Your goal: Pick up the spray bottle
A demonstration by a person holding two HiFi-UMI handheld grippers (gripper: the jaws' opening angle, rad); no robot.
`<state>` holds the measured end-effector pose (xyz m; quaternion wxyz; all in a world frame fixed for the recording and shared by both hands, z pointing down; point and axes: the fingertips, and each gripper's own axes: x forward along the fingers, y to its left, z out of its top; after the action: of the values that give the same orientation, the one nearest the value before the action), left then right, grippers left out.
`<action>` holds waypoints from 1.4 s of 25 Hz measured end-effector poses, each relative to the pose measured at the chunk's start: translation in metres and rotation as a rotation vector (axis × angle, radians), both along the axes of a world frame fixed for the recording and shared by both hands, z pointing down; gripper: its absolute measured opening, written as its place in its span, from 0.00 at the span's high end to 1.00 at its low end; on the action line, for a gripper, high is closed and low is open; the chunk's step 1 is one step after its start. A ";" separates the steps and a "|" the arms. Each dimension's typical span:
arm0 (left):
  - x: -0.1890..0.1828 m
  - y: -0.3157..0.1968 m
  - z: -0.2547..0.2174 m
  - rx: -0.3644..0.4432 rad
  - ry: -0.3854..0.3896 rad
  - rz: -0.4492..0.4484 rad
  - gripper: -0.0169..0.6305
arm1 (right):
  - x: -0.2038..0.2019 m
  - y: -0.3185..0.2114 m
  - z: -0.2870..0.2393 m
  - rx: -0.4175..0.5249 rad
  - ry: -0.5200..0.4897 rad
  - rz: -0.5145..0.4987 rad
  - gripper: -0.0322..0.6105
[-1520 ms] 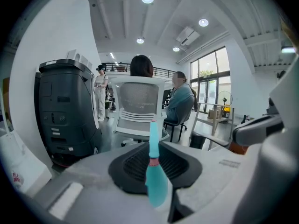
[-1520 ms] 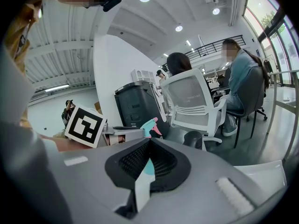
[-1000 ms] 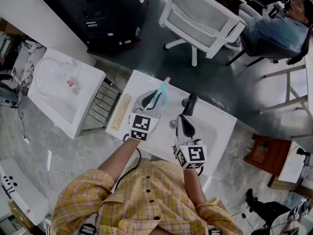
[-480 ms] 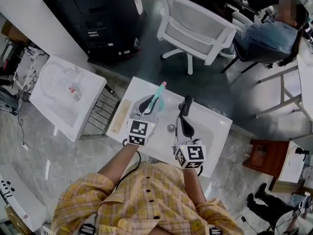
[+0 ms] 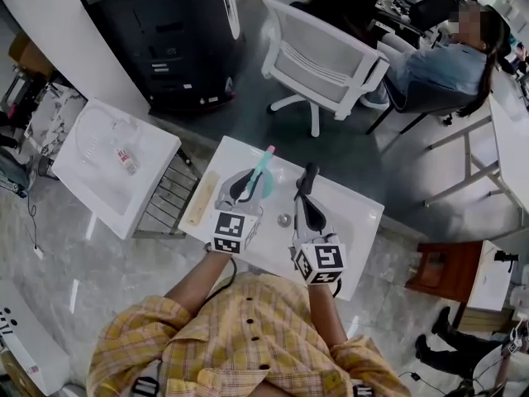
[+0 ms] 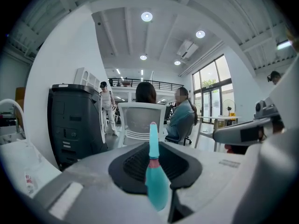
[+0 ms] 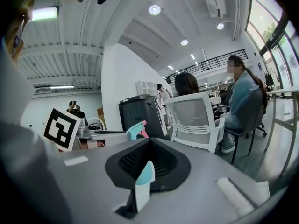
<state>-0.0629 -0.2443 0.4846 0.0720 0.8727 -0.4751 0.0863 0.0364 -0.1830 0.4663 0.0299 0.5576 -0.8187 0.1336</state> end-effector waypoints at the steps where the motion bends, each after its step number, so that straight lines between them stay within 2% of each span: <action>1: 0.000 0.003 0.000 0.004 -0.001 -0.001 0.88 | 0.000 0.002 -0.003 0.007 0.003 -0.005 0.95; 16: -0.008 0.040 -0.025 0.049 0.031 -0.034 0.88 | 0.000 0.009 -0.025 0.063 0.017 -0.006 0.95; 35: -0.019 0.056 -0.044 0.102 0.045 -0.055 0.88 | -0.004 0.013 -0.037 0.094 0.030 -0.019 0.95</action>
<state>-0.0820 -0.1883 0.4410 0.0403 0.8637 -0.5008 0.0402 0.0328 -0.1702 0.4297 0.0170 0.5525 -0.8289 0.0864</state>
